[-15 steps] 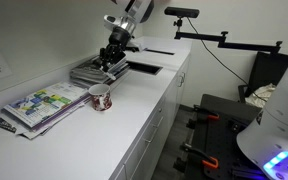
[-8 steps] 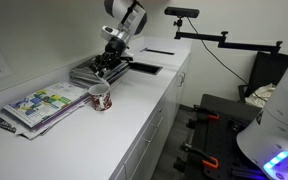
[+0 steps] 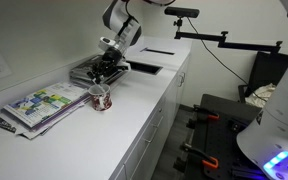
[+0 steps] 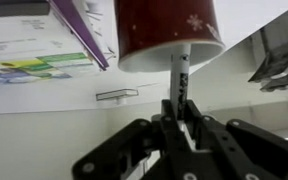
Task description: Put the marker into the mug.
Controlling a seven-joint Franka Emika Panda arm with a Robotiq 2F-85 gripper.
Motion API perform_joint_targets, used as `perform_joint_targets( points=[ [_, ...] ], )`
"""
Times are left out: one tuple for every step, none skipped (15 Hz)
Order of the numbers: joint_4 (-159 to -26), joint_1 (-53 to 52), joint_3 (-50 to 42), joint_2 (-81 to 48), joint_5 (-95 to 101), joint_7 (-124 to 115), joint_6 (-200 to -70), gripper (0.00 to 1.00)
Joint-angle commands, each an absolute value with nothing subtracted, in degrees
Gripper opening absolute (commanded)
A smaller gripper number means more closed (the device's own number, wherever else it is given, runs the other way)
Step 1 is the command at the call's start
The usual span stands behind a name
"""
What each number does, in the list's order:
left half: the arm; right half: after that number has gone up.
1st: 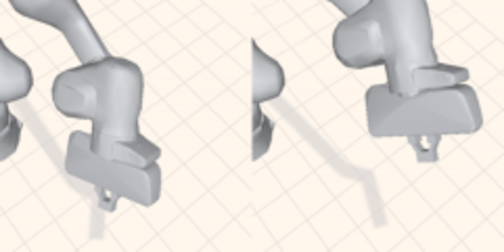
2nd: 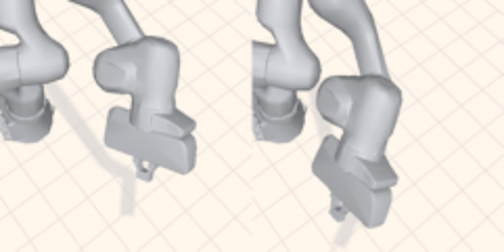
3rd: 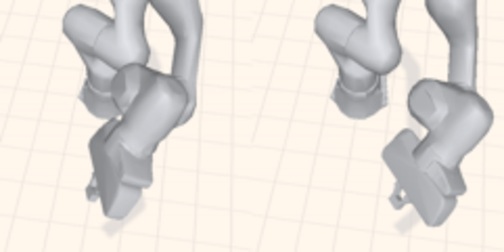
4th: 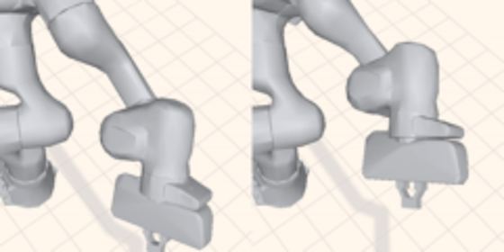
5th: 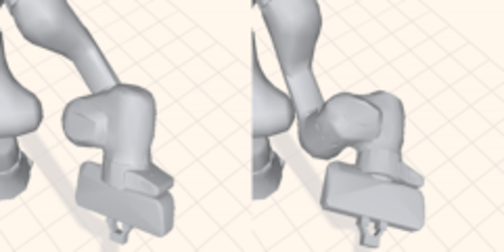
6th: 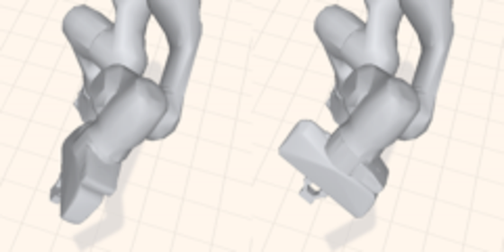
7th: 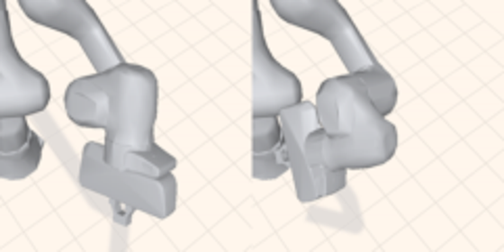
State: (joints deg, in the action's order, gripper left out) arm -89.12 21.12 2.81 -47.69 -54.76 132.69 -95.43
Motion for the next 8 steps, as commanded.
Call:
perform_joint_targets(
  points=[
    [-84.5, 21.6, 3.0, -51.4, -55.4, 134.1, -91.7, 0.05],
    [-84.2, 21.2, 2.8, -51.7, -54.9, 134.3, -92.2, 0.05],
    [-83.8, 21.0, 2.7, -51.9, -54.6, 134.3, -92.4, 0.43],
    [-84.0, 20.6, 2.5, -51.5, -54.3, 134.6, -93.2, 0.44],
    [-84.3, 20.3, 2.3, -51.0, -54.1, 134.6, -93.9, 0.51],
    [-84.8, 19.8, 2.0, -50.1, -53.7, 134.5, -94.8, 0.57],
    [-85.2, 19.5, 1.9, -49.5, -53.4, 134.5, -95.5, 0.66],
    [-86.1, 18.8, 1.3, -48.3, -52.7, 133.6, -97.0, 0.73]
  ],
)
